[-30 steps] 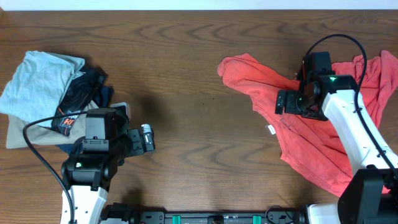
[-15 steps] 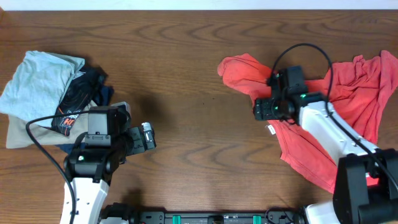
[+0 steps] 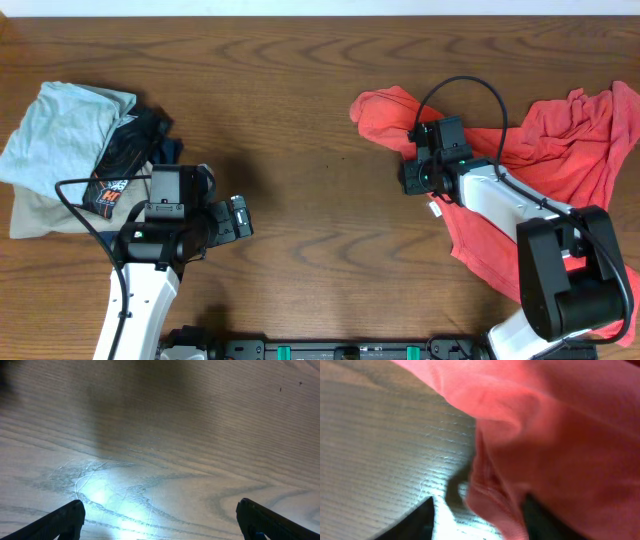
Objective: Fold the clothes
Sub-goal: 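Drag the orange shirt leftward to the table center with the right gripper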
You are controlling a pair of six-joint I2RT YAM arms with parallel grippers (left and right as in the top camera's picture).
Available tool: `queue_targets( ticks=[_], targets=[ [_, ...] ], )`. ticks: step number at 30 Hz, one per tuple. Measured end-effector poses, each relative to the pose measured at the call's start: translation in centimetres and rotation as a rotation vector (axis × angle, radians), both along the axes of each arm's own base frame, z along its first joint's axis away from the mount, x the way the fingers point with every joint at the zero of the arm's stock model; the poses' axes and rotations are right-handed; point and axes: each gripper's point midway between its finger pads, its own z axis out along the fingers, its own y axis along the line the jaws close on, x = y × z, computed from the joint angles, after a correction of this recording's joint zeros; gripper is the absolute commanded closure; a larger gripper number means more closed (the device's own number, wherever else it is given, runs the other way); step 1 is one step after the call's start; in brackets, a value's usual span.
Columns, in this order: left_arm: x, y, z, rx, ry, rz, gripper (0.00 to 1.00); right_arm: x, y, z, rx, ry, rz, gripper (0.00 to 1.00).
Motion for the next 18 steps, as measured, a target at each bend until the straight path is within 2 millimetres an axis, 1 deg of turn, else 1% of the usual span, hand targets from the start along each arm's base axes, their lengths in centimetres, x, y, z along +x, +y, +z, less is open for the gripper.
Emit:
queue_targets(
  ticks=[2,3,6,8,10,13,16,18],
  targets=[
    [0.0,0.0,0.0,0.000,0.000,0.000,0.02,0.1,-0.1,-0.1,-0.003,-0.001,-0.009,0.90],
    [0.0,0.0,0.0,0.000,0.000,0.000,0.02,0.2,-0.1,-0.2,-0.003,0.000,-0.014,0.99],
    [0.0,0.0,0.0,0.000,0.000,0.000,0.02,0.2,-0.1,-0.2,0.008,0.005,-0.038,0.99],
    [0.0,0.0,0.0,0.000,0.001,0.000,0.02,0.2,0.3,-0.2,0.029,0.008,-0.039,0.99],
    [0.0,0.0,0.0,0.000,0.000,0.000,0.02,0.1,1.3,-0.2,0.068,0.015,-0.019,0.99],
    [0.0,0.0,0.0,0.000,-0.001,0.000,0.02,-0.6,3.9,0.0,0.143,0.034,0.043,0.99],
    [0.1,0.0,0.0,0.000,-0.005,0.000,0.02,-1.6,7.8,0.5,0.207,0.054,0.135,0.99],
    [0.3,0.0,0.1,-0.001,-0.013,0.000,0.02,-1.8,10.9,1.6,0.242,0.041,0.206,0.99]
  ],
)
